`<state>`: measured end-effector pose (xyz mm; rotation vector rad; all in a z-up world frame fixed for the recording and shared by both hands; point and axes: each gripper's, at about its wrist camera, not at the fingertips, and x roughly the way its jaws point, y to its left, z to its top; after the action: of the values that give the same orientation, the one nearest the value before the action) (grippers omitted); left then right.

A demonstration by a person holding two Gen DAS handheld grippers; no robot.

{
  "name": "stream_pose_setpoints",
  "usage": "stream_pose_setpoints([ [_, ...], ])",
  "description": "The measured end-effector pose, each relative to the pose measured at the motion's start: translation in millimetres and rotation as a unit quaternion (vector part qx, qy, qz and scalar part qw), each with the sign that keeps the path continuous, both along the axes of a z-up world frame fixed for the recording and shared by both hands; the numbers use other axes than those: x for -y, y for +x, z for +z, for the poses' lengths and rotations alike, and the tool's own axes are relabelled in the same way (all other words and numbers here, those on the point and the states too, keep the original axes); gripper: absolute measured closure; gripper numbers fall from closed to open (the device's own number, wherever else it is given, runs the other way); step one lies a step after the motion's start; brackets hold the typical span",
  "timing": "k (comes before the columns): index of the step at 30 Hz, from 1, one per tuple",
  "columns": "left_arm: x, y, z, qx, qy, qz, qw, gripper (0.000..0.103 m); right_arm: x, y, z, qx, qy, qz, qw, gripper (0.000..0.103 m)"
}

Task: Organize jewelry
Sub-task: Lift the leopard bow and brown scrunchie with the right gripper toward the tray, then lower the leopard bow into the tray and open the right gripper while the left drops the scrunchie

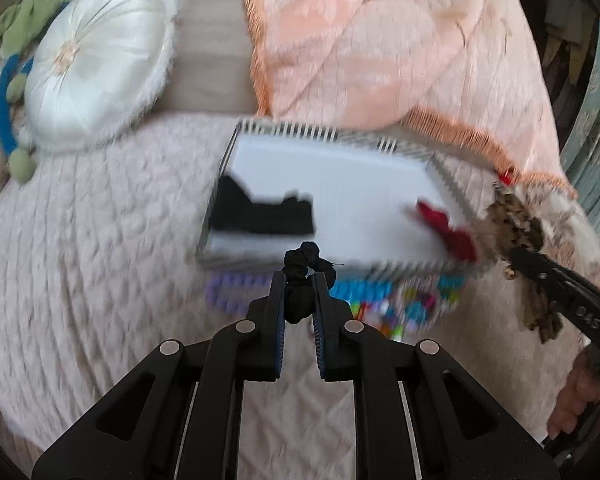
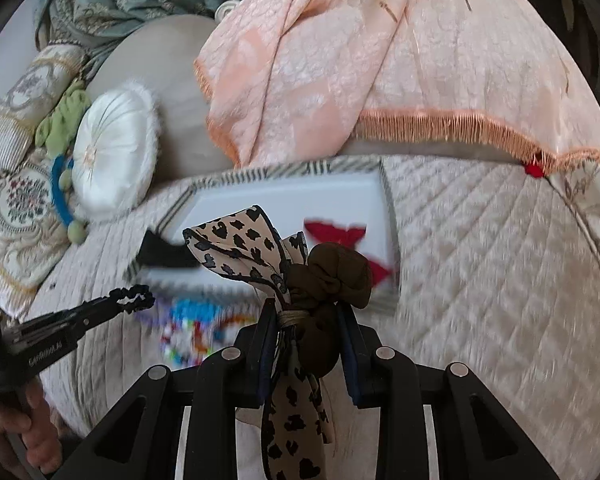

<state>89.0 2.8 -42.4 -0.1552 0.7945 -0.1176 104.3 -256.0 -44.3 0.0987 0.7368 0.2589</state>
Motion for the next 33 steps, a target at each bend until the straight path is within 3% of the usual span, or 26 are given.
stream_pose_setpoints([
  [4, -3.0, 34.8, 17.3, 0.022, -0.028, -0.012, 0.9993, 0.092, -6.2, 33.0, 12.7, 0.015, 0.006, 0.002, 1.0, 0.076],
  [8, 8.2, 82.2, 14.3, 0.011, -0.048, -0.046, 0.9977, 0.092, -18.5, 69.0, 6.8, 0.019, 0.017, 0.008, 1.0, 0.076],
  [12, 26.6, 125.0, -3.6, -0.01, -0.035, -0.06, 0.9975, 0.092, -26.8, 101.2, -10.7, 0.006, 0.029, 0.009, 1.0, 0.076],
  [21, 28.8, 184.7, -39.3, -0.054, 0.012, -0.011, 0.9984, 0.092, -46.0, 159.0, -42.5, -0.04, 0.037, 0.017, 0.998, 0.075],
  [24, 23.4, 184.5, -44.0, -0.061, 0.021, -0.004, 0.9979, 0.082, -51.1, 163.2, -48.3, -0.055, 0.036, 0.022, 0.998, 0.058],
  [25, 21.0, 181.7, -43.5, -0.059, 0.025, -0.003, 0.9979, 0.079, -52.1, 162.8, -48.4, -0.052, 0.036, 0.024, 0.998, 0.056],
  [27, 16.5, 175.5, -40.2, -0.051, 0.033, 0.002, 0.9982, 0.06, -54.0, 159.8, -45.6, -0.044, 0.033, 0.028, 0.998, 0.056],
  [29, 8.3, 167.1, -34.7, -0.04, 0.033, 0.01, 0.9986, 0.051, -54.9, 155.8, -41.1, -0.036, 0.035, 0.033, 0.998, 0.056],
  [33, -14.6, 143.5, -20.0, -0.026, 0.021, 0.02, 0.9992, 0.051, -51.5, 142.3, -29.6, -0.021, 0.031, 0.035, 0.999, 0.056],
])
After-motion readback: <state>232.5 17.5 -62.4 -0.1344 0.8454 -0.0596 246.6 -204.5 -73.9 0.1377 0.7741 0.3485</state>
